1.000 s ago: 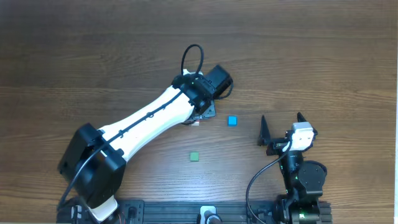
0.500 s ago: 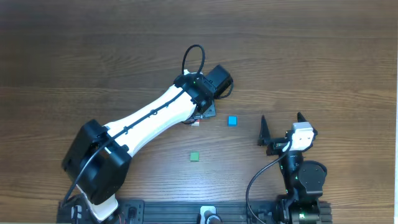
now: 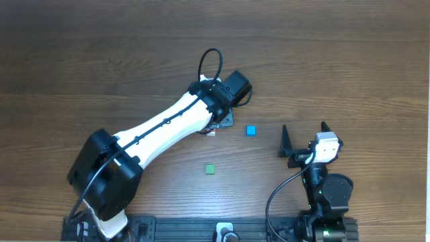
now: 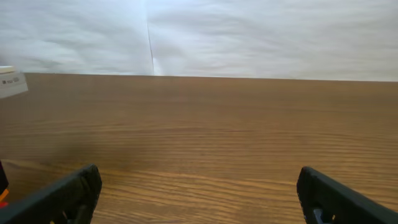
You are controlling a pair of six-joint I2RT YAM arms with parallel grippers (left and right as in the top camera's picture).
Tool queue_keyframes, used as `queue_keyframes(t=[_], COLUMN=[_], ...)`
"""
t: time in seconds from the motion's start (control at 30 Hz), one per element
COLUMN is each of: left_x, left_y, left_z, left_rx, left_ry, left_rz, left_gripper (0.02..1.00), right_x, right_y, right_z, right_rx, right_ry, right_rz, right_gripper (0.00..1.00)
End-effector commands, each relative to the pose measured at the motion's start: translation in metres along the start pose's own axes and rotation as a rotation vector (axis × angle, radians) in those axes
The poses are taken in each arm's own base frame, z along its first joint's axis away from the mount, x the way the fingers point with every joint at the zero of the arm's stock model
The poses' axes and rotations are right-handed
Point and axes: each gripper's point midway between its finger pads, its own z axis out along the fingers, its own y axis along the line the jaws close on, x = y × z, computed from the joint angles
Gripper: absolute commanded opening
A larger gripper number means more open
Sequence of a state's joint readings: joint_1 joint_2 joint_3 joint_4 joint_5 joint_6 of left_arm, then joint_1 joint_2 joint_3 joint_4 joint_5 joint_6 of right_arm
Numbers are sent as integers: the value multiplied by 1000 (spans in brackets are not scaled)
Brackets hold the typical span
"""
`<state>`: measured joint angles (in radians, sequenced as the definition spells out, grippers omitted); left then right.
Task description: Stack Cubes
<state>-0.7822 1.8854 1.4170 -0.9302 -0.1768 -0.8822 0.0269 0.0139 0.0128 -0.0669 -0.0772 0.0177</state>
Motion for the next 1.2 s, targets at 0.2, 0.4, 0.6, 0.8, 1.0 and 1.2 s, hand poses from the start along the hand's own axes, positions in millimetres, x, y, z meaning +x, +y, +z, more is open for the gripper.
queue_keyframes(t=[0.2,0.4,0.6,0.8,1.0,1.2], left_x=[3,3,3,3,5,5], left_y=[10,10,10,9,8,8], left_z=[9,9,10,11,16,16], left_rx=[-35,-36,-36,-35,-37,-37], left_ry=[8,8,8,8,23,23], left_rz=[12,13,13,12,14,14], left_gripper=[88,86,91,93,95,185], right_x=[2,2,2,2,2,2], right_y=[2,2,2,2,2,2], right_z=[0,0,0,0,0,0], right_rx=[-12,-12,-12,-12,-12,-12], right_ry=[1,1,1,1,1,1], right_rz=[-8,-8,-8,-8,-8,-8], right_gripper=[993,993,991,991,993,993])
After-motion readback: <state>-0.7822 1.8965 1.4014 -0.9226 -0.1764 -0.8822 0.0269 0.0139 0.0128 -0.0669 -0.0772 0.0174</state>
